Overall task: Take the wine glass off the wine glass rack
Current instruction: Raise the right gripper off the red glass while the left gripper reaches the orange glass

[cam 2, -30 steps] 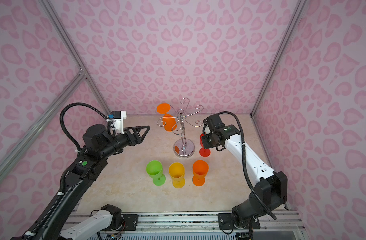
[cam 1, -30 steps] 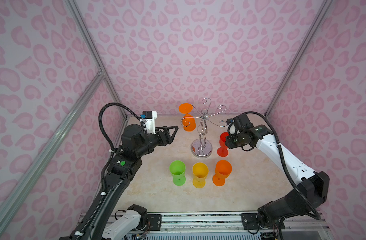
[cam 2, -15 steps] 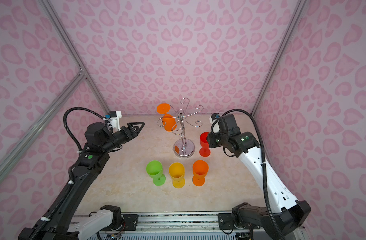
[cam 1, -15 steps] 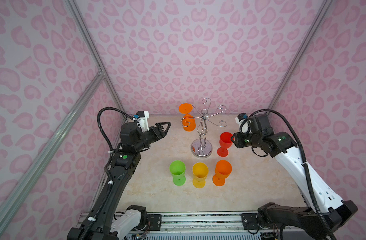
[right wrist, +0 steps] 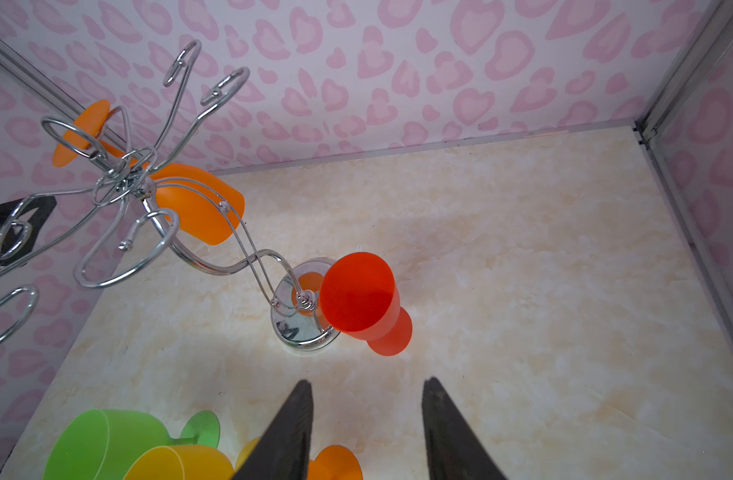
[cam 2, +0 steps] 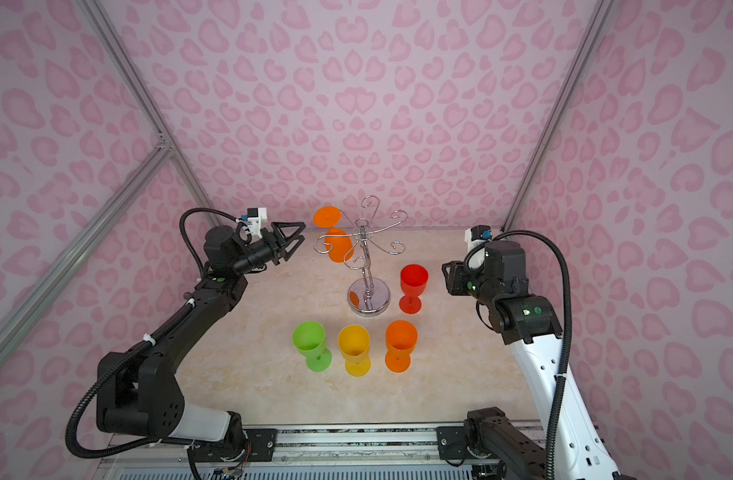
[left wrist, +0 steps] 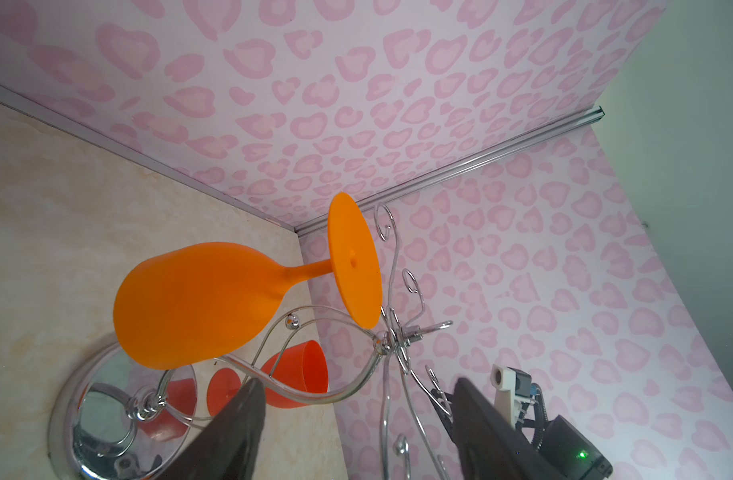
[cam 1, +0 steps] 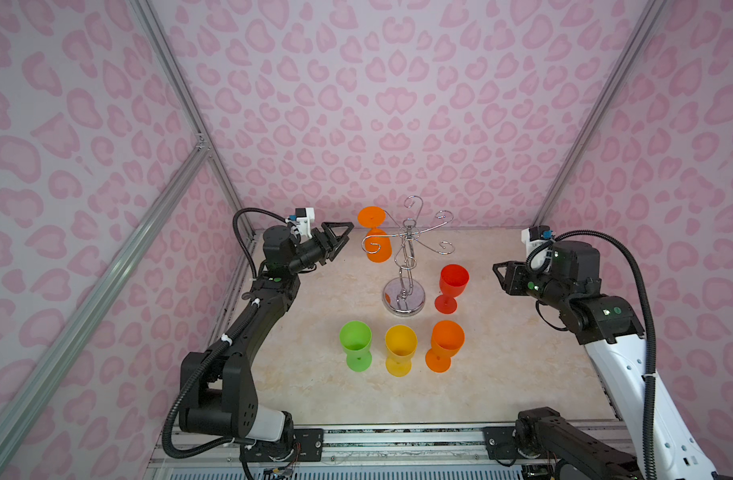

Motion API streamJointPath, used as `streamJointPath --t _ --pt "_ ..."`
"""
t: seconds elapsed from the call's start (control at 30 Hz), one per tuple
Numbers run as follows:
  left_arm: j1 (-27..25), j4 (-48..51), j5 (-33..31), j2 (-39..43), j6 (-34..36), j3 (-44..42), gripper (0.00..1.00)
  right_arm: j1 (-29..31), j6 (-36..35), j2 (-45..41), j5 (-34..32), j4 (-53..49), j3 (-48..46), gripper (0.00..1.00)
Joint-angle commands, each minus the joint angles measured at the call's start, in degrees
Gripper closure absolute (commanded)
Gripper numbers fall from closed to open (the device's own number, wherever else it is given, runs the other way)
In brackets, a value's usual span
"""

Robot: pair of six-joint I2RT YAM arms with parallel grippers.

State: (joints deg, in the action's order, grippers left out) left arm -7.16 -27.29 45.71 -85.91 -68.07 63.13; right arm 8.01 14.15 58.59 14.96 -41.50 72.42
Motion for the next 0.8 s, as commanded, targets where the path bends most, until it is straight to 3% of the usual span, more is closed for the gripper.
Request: streamJointPath --t 0.0,0.47,0.6,0.77 --pt "-0.13 -8.34 2.45 -2.89 -4.58 1.53 0.26 -0.71 0.66 -0.25 1.87 1.42 -0.66 0.55" --pt "-0.14 -9.58 4.08 -6.57 -5.68 1.09 0.12 -2.74 0.41 -0.59 4.1 2.19 -1.4 0.53" --pt "-0.04 -12.23 3.52 -7.12 -7.34 0.69 0.14 -2.87 0.59 -0.23 4.87 2.74 -1.81 0.52" --pt "-0.18 -16.26 3.5 -8.96 -11.11 2.33 0.28 -2.85 1.04 -0.14 5.59 3.46 -2.18 0.53"
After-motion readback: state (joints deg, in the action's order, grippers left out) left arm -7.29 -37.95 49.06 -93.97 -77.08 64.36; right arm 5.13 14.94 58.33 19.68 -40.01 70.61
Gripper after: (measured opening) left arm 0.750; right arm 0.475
